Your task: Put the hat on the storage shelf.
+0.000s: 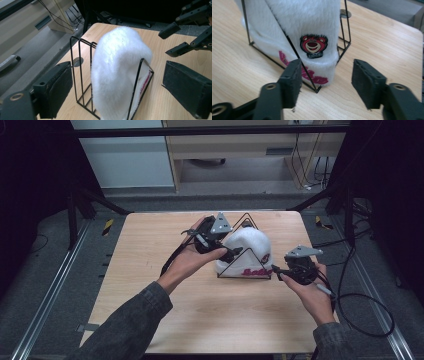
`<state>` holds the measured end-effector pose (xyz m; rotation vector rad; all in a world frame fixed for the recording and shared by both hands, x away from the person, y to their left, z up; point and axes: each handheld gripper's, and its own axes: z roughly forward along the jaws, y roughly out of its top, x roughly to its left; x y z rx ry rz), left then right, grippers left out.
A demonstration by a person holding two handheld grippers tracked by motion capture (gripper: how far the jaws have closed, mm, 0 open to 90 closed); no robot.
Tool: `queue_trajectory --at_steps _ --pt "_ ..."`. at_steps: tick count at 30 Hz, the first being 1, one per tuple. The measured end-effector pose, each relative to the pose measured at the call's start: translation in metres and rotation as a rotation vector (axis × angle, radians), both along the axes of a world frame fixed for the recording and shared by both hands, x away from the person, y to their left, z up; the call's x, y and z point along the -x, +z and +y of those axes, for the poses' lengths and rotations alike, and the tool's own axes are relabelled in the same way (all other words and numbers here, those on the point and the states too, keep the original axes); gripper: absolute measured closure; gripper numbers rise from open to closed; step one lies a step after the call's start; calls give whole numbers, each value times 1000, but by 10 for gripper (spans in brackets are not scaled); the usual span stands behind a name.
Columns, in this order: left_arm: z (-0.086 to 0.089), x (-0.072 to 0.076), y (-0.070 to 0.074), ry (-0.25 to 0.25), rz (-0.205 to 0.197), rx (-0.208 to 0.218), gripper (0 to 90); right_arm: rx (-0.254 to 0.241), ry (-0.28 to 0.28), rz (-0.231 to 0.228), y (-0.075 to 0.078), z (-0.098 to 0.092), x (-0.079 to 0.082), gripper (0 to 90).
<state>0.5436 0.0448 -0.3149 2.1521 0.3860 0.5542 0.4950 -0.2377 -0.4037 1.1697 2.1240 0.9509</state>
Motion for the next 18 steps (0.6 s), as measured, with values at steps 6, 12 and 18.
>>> queue_trajectory --at_steps 6,12,18 --pt "0 4 0 -10 -9 7 51 -15 -23 -30 4 1 3 269" --pt "5 16 -2 -14 4 40 42 -8 -31 -65 10 6 15 150" --pt "11 28 -6 -25 36 60 43 -9 -20 -79 12 9 27 99"
